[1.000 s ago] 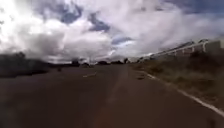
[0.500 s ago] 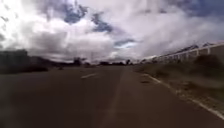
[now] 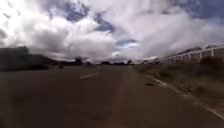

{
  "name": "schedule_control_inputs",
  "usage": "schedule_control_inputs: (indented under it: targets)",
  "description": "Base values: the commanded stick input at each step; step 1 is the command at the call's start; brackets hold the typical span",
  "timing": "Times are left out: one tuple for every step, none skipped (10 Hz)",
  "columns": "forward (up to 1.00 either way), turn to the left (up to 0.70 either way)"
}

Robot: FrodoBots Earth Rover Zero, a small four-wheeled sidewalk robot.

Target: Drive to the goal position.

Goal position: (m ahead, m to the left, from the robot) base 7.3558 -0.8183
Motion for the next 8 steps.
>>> schedule_control_inputs:
  targets:
    - [0.70,0.01]
    - [0.70,0.01]
    - [0.70,0.01]
    - [0.70,0.01]
    - [0.70,-0.23]
    - [0.70,-0.28]
    - [0.70,-0.12]
    - [0.70,0.01]
